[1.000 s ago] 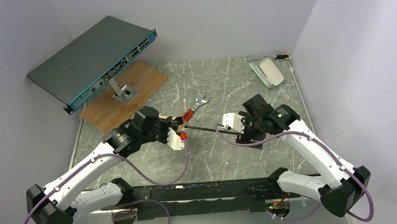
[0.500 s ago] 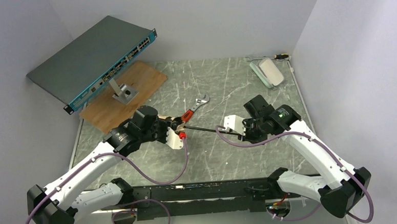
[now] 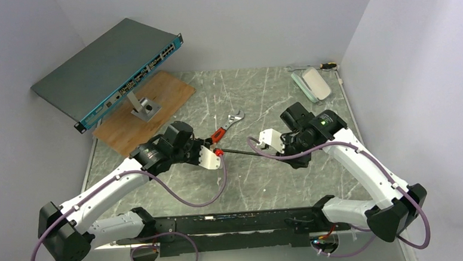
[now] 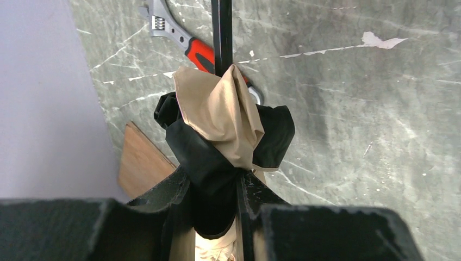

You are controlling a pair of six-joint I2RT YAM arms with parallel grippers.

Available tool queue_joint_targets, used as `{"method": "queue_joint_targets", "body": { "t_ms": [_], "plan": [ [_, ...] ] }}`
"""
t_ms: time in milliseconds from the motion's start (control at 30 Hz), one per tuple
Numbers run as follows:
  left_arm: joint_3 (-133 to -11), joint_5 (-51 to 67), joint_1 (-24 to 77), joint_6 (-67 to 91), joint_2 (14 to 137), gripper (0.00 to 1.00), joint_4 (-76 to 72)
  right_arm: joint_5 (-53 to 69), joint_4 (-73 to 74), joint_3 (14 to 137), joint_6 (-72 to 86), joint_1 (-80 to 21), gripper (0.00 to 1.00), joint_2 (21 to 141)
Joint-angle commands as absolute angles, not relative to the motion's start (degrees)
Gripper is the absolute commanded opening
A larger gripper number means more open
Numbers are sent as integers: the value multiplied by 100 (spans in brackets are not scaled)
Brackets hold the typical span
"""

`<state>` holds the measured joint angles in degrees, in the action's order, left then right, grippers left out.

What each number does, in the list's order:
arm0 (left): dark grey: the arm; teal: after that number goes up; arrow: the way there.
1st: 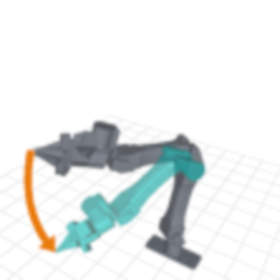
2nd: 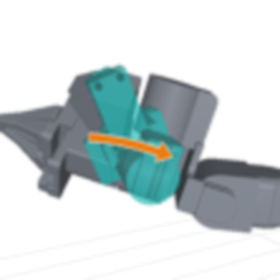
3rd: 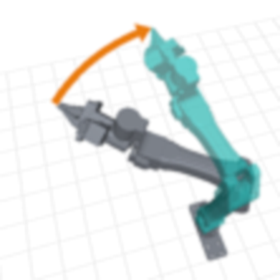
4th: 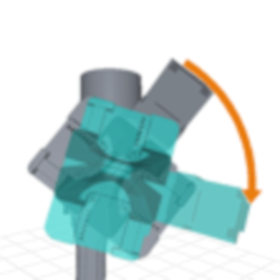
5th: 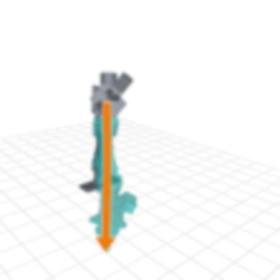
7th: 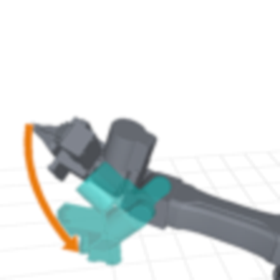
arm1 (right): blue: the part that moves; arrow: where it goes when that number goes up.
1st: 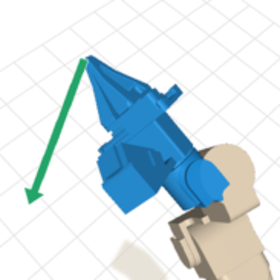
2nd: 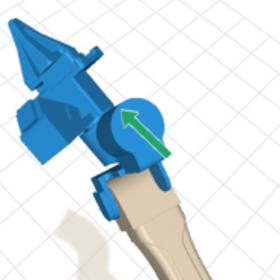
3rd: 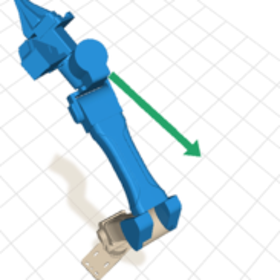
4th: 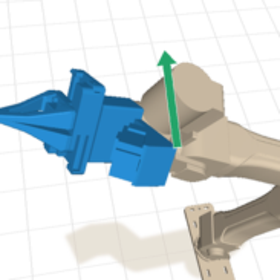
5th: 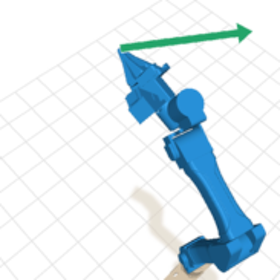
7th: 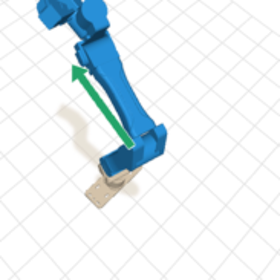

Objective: Open the umbrella

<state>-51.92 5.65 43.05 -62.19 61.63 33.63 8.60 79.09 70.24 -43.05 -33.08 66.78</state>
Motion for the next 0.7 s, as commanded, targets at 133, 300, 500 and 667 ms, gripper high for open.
{"method": "queue_joint_targets", "body": {
  "t_ms": [133, 300, 500, 667],
  "plan": [
    [-5404, 1719, 4677, -5795, 6021, 0, 2332, 1831, 6444, 6774, -4528, -3509, 0, 6378],
    [-4713, 1528, 3971, -6137, 5735, 0, 2382, 1906, 7003, 6506, -5379, -2306, 0, 6047],
    [-5063, 1571, 3802, -5834, 5981, 0, 1968, 2812, 7651, 6517, -5669, -2011, 27, 5998],
    [-5469, 1182, 4507, -6135, 6390, 0, 1585, 3779, 7499, 7368, -4269, -2702, 99, 6684]
  ]
}}
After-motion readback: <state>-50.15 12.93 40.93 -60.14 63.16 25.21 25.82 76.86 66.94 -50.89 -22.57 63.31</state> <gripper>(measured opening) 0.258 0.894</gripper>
